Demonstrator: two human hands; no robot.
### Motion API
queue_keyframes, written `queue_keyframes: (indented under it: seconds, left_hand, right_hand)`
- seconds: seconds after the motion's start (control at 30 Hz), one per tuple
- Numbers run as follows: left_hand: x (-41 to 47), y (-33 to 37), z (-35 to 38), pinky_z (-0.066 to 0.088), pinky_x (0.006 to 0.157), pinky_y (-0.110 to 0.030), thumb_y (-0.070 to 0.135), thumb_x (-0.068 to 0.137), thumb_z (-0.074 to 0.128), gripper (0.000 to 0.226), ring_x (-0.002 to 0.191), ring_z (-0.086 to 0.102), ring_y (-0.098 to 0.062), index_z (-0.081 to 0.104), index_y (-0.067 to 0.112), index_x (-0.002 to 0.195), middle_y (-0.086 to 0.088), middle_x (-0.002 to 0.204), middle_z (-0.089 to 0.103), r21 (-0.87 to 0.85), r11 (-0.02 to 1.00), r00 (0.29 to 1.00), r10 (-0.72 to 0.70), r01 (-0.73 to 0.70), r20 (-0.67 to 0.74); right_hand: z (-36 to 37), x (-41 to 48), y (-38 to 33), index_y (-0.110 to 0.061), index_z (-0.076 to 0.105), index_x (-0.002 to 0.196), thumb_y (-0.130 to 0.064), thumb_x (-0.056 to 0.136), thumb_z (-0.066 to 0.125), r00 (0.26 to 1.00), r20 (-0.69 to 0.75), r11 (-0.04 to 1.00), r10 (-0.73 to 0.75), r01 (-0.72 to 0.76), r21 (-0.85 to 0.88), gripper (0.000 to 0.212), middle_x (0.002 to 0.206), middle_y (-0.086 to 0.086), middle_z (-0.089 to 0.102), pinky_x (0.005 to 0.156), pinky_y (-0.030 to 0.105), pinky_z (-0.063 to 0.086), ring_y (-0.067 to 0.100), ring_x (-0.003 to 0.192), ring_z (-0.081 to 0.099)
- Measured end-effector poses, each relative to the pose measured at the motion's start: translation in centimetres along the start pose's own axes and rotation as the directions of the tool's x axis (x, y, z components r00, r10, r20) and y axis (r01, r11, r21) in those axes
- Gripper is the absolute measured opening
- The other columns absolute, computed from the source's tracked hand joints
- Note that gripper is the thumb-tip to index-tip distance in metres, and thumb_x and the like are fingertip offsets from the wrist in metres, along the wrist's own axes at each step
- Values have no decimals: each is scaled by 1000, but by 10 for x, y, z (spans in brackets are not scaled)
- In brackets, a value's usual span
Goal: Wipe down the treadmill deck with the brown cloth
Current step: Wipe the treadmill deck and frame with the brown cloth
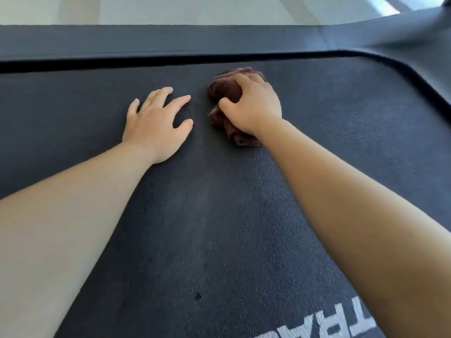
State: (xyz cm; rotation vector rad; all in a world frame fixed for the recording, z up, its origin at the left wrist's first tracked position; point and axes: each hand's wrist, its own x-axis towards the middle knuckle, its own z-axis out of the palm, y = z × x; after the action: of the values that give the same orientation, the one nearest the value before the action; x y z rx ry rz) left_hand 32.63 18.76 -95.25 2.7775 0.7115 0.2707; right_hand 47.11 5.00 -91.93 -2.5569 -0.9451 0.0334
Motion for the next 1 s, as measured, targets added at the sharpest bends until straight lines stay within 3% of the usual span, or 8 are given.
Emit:
queue_keyframes:
  seconds: [0.17, 0.4, 0.6, 0.77, 1.0]
  left_hand:
    - [-25, 2, -5, 8, 116, -46, 45, 94, 36, 52, 144, 14, -20, 33, 28, 144, -3, 155, 22, 3, 1000, 1000, 19, -19, 25]
    - [-127, -22, -32, 7, 115, -47, 48, 95, 32, 59, 145, 6, -21, 21, 27, 148, -2, 158, 10, 24, 984, 963, 166, -175, 210]
    - [-202, -21, -42, 4, 116, -45, 51, 92, 25, 62, 146, 2, -19, 17, 28, 149, 0, 159, 6, 32, 987, 967, 148, -157, 207]
    - [-242, -23, -49, 8, 116, -46, 43, 95, 31, 58, 146, 6, -21, 21, 24, 149, -2, 158, 11, 33, 985, 971, 163, -171, 174]
    - [-248, -21, -53, 10, 116, -45, 39, 96, 36, 55, 145, 9, -21, 26, 23, 147, -2, 158, 15, 21, 986, 976, 161, -166, 149]
  right_hand:
    - [-7, -80, -12, -27, 48, 135, -47, 83, 53, 1000, 7, 999, 19, -19, -29, 56, 142, 0, 44, 88, 31, 39, 27, 124, 41]
    - [-11, -215, -55, -28, 49, 134, -44, 83, 56, 999, 19, 999, 48, -49, 17, 53, 140, -3, 45, 96, 35, 41, 25, 125, 40]
    - [-15, -302, -79, -29, 49, 135, -43, 84, 57, 999, 29, 999, 23, -23, 27, 53, 143, -4, 42, 98, 34, 38, 21, 128, 37]
    - [-17, -346, -88, -30, 49, 135, -44, 83, 56, 999, 54, 1000, 1, -2, 18, 54, 146, -3, 40, 100, 36, 38, 21, 130, 35]
    - [-13, -356, -91, -29, 54, 130, -45, 78, 56, 1000, 9, 999, 10, -11, 32, 55, 143, 0, 43, 101, 43, 41, 23, 128, 39]
